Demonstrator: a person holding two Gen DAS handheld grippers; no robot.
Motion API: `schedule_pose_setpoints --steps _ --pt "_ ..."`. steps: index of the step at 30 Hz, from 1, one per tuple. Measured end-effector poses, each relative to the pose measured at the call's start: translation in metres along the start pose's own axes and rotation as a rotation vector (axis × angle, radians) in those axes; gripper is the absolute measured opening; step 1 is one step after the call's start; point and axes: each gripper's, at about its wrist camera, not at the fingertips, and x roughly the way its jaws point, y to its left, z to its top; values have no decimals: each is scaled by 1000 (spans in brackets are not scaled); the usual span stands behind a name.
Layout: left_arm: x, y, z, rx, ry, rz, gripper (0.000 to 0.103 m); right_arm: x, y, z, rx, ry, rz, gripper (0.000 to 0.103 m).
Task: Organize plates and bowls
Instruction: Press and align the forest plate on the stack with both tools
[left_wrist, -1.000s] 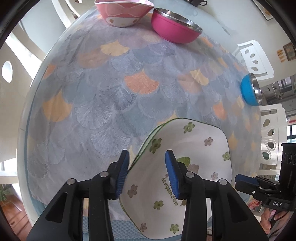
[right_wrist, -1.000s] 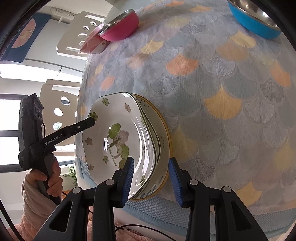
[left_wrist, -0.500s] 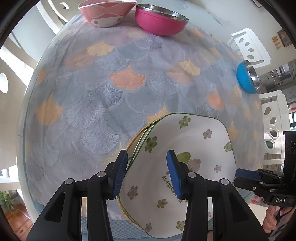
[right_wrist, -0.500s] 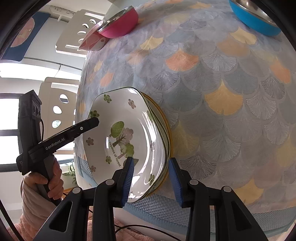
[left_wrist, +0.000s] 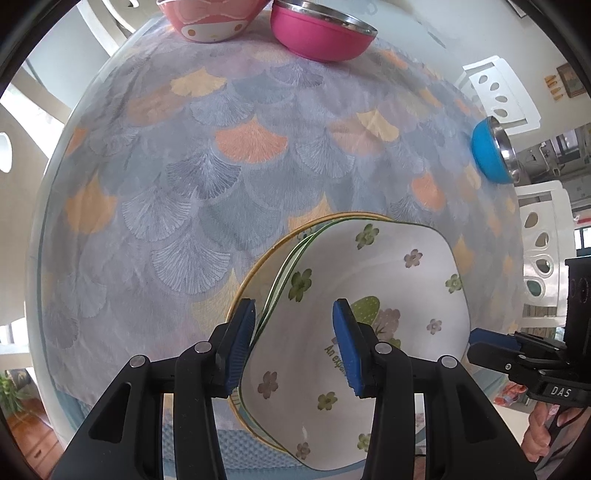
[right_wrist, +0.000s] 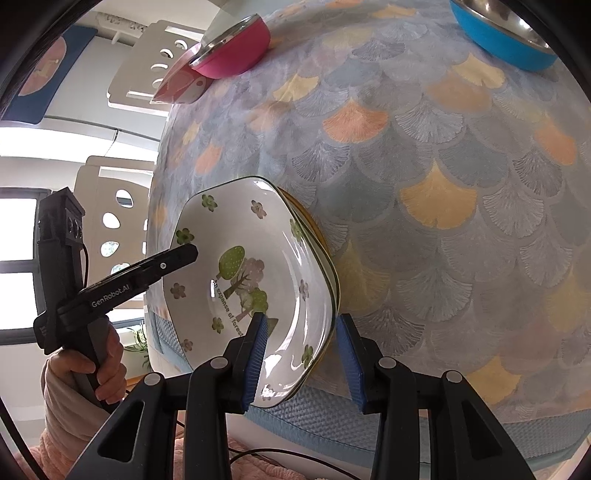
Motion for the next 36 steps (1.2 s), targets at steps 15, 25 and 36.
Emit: schedule_pose_setpoints --steps 15,25,36 --pt "-8 8 2 5 -2 32 42 4 9 5 -87 100 -71 38" --pt "-3 18 0 -12 20 18 42 17 23 4 -116 113 -129 42" --pt "1 15 5 6 31 11 42 20 26 8 -93 103 -134 43"
